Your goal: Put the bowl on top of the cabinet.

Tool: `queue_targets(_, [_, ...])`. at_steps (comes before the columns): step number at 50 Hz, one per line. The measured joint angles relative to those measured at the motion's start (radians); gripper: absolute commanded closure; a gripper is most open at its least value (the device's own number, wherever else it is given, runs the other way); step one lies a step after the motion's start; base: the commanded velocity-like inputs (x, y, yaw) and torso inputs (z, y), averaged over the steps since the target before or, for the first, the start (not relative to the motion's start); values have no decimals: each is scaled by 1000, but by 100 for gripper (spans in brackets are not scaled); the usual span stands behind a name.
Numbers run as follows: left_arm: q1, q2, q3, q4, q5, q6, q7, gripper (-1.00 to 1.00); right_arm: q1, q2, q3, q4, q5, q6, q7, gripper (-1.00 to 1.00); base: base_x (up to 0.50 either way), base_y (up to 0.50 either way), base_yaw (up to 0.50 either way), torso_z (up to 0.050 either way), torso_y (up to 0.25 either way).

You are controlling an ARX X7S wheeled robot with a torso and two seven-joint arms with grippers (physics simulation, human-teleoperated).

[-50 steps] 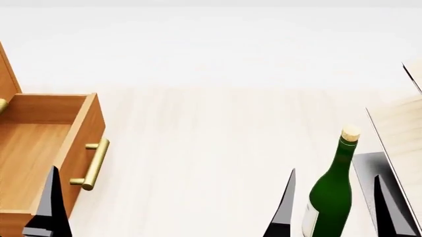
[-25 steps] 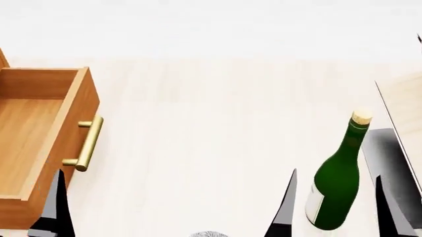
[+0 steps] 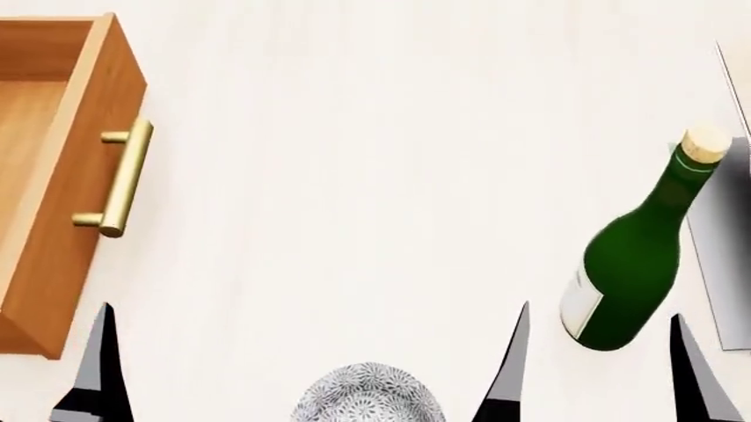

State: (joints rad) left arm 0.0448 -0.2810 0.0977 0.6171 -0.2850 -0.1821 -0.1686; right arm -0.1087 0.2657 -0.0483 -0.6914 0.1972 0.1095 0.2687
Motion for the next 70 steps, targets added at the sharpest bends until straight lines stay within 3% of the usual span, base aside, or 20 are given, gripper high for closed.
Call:
queue_targets(10, [1, -6, 5, -1, -2, 7, -8, -100, -1, 5, -3, 1, 2, -3, 5, -100, 0, 0, 0, 10, -250])
queue_targets(19, [-17, -20, 7, 13, -26, -38, -18, -100, -2, 10, -6, 2, 4, -5, 10, -100, 0, 0, 0, 1, -10])
queue_targets(31, [-251, -104, 34, 143, -175, -338, -19, -100, -3, 18, -5, 2, 17, -1, 14, -100, 0, 0, 0, 0, 0])
queue_targets(49, [-769, -201, 307, 129, -250, -721, 132, -100, -13, 36, 0, -7, 28, 6, 23, -100, 0, 0, 0, 0, 0])
queue_targets(70, [-1129, -239, 722, -5, -221, -851, 446, -100, -23, 51, -7, 7, 26, -7, 28, -100, 0, 0, 0, 0, 0])
